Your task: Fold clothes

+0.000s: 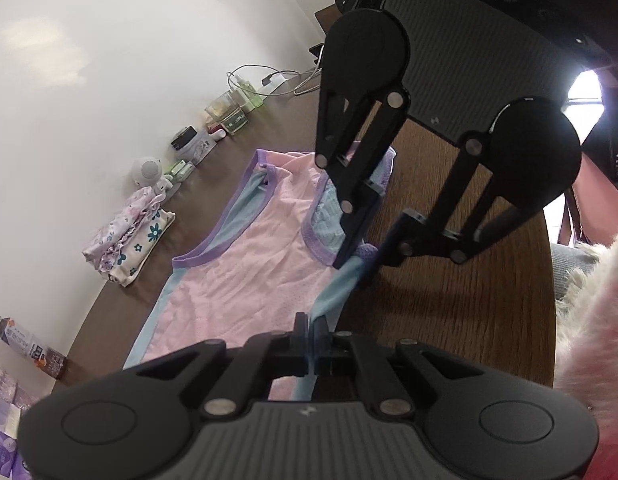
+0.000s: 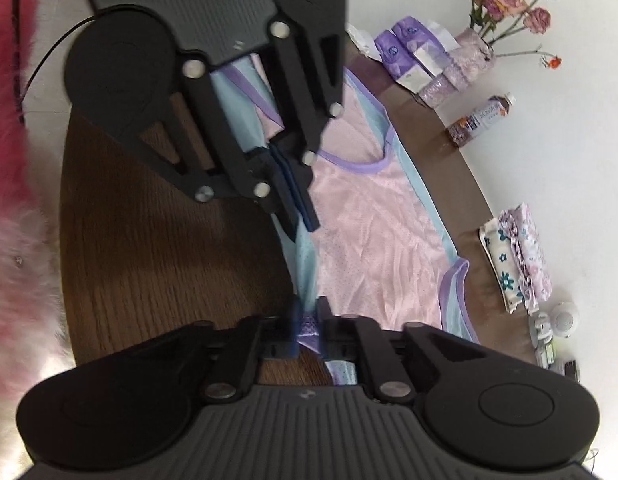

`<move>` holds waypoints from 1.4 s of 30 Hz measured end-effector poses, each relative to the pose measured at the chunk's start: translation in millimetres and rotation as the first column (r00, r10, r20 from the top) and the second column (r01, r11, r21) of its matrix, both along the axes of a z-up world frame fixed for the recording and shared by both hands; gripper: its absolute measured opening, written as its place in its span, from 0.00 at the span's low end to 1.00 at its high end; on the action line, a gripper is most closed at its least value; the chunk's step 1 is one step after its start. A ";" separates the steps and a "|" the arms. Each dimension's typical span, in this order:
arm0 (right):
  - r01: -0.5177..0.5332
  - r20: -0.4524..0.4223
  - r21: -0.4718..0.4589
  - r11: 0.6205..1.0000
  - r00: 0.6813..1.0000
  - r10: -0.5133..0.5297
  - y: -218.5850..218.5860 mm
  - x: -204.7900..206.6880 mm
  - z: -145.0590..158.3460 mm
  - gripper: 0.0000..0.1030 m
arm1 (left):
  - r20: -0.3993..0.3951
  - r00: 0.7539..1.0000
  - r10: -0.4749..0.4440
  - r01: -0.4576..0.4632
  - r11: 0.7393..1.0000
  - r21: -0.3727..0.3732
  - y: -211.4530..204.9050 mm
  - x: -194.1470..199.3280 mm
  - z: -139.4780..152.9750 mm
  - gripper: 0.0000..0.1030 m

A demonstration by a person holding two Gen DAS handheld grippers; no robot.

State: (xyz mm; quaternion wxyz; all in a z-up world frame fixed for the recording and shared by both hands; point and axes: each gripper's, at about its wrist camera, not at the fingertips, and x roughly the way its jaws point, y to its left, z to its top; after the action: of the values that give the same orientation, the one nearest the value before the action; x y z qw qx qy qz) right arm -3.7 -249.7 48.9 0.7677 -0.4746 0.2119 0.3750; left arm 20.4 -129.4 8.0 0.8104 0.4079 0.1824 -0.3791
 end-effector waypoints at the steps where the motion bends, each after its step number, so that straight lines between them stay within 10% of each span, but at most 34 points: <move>1: 0.005 -0.002 0.001 1.000 1.000 -0.005 -0.4 1.3 0.4 0.04 | -0.003 1.000 0.005 -0.005 1.000 -0.005 1.0 -0.6 -0.3 0.03; 16: 0.070 -0.073 0.079 0.994 0.995 -0.064 -7.3 12.7 17.6 0.04 | 0.026 0.977 0.213 -0.214 0.977 0.023 53.4 -15.2 -14.5 0.13; 26: 0.092 -0.085 0.079 0.993 0.993 -0.085 -7.2 15.3 17.2 0.04 | 0.047 0.962 0.268 -0.272 0.955 0.119 94.1 -24.5 -12.8 0.03; 42: 0.131 -0.031 0.043 0.990 0.991 -0.130 9.5 85.6 24.4 0.04 | 0.059 0.950 0.308 -0.311 0.947 0.075 104.0 52.5 13.5 0.01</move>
State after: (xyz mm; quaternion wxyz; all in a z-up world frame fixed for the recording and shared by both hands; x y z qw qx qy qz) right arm 81.9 -240.2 73.3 0.7979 -0.4370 0.2448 0.3353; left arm 72.9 -25.4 21.4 0.8462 0.4162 0.2409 -0.2298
